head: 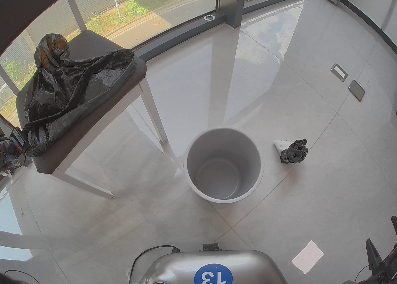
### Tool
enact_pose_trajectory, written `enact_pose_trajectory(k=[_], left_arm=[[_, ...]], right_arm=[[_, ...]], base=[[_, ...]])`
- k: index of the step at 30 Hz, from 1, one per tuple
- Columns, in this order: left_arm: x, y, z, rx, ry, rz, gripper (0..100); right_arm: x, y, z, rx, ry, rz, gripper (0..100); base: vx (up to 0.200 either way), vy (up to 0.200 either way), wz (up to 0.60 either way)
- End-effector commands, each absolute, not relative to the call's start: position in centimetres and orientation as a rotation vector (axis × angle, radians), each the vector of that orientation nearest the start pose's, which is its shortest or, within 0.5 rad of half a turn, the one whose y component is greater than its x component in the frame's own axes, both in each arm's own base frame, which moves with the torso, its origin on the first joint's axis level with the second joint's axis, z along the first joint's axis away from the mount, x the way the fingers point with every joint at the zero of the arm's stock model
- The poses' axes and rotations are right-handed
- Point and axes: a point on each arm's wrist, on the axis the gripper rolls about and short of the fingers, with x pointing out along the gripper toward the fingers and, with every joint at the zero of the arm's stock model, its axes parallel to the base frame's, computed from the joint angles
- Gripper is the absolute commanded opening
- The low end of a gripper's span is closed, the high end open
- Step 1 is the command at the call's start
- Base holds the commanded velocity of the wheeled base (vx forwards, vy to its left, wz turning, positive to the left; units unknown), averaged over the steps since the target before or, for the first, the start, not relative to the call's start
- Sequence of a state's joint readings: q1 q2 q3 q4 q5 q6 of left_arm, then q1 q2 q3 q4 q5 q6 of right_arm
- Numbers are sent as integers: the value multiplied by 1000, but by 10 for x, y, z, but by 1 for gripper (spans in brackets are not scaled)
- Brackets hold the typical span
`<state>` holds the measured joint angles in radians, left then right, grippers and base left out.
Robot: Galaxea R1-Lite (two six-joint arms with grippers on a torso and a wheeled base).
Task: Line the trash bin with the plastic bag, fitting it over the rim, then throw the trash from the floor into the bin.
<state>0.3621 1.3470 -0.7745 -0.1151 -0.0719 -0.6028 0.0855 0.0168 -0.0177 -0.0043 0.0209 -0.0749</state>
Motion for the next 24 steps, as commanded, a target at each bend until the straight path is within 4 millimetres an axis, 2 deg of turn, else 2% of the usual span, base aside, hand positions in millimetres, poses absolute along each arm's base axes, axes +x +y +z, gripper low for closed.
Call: enact_pose_trajectory(k=[1, 7, 18, 23, 24], left_arm=[[198, 75, 218, -682, 340, 416, 0], [195, 78, 232, -620, 282, 420, 0], [188, 72, 237, -531, 226, 366, 0], [171, 52, 254, -516, 187, 197, 0], [159, 37, 264, -513, 194, 73, 0]], right_arm=[[-23, -1, 76, -75, -9, 107, 100], [-23, -2, 76, -67, -8, 106, 100], [-23, -2, 76, -66, -8, 104, 100], [-23, -1, 76, -73, -9, 107, 100], [-23, -1, 76, -78, -9, 112, 100]], base=[[0, 0, 0], [0, 0, 0], [0, 0, 0], [0, 0, 0], [0, 0, 0]])
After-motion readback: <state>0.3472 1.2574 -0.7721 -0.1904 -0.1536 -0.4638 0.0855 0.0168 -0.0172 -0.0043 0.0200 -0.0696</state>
